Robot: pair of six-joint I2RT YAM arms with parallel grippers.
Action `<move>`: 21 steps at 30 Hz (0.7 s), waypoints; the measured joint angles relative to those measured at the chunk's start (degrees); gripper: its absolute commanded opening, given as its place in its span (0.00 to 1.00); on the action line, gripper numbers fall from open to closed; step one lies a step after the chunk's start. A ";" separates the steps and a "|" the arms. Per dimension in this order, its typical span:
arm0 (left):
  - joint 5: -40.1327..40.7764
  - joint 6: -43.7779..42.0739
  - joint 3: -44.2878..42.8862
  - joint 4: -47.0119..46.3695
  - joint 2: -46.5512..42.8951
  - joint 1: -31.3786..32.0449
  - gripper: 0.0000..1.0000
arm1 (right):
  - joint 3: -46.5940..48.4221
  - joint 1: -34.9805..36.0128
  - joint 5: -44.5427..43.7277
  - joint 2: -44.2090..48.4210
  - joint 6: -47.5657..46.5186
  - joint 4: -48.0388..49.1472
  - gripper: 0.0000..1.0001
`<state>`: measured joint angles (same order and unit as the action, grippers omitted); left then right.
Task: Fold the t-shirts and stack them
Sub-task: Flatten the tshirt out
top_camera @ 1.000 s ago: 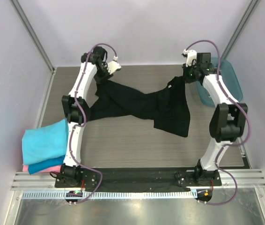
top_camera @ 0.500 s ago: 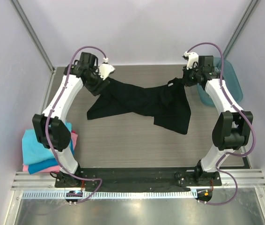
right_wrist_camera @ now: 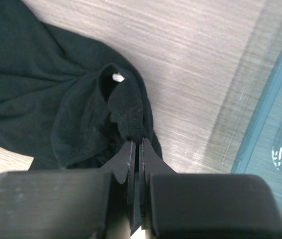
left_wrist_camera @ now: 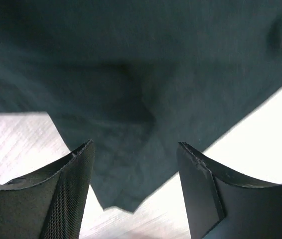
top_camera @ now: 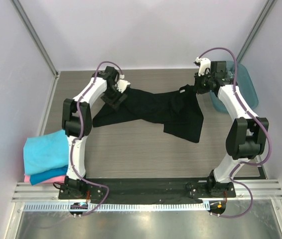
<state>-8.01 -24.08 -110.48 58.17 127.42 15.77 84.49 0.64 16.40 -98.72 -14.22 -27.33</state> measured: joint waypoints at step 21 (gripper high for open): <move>1.73 4.94 -6.78 -1.22 6.56 1.20 0.31 | -1.79 0.00 -0.85 0.00 -0.61 0.07 0.01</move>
<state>-6.28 -19.14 -117.25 56.95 133.97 16.97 82.70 0.64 15.55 -98.72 -14.83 -27.27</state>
